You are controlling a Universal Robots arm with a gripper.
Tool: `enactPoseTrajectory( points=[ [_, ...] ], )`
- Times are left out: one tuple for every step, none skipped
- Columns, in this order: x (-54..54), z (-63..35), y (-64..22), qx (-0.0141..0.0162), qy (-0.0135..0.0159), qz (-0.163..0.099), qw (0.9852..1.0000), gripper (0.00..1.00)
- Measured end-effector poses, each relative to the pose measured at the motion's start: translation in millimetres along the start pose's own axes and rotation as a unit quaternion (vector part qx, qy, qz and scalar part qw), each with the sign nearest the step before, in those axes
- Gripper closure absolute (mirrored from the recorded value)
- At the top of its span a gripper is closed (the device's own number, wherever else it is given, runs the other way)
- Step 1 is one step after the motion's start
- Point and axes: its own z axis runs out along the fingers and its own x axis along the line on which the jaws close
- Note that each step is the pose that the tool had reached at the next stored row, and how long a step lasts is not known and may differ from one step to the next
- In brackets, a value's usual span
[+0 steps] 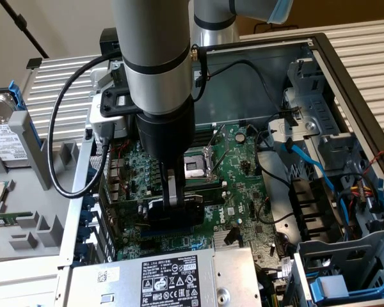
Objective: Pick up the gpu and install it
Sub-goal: 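Insert the gpu into the slot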
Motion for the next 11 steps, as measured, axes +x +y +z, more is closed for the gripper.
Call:
enactPoseTrajectory(
  points=[
    [0.0,0.0,0.0,0.0000,0.0000,0.000,1.0000,0.73],
    [0.0,0.0,0.0,0.0000,0.0000,0.000,1.0000,0.73],
    [0.0,0.0,0.0,0.0000,0.0000,0.000,1.0000,0.73],
    [0.0,0.0,0.0,0.0000,0.0000,0.000,1.0000,0.73],
    [0.0,0.0,0.0,0.0000,0.0000,0.000,1.0000,0.73],
    [0.0,0.0,0.0,0.0000,0.0000,0.000,1.0000,0.73],
    [0.0,0.0,0.0,0.0000,0.0000,0.000,1.0000,0.73],
    [0.0,0.0,0.0,0.0000,0.0000,0.000,1.0000,0.73],
    [0.0,0.0,0.0,0.0000,0.0000,0.000,1.0000,0.73],
    [0.0,0.0,0.0,0.0000,0.0000,0.000,1.0000,0.73],
    [0.1,0.1,0.0,0.0000,0.0000,0.000,1.0000,0.73]
  ],
)
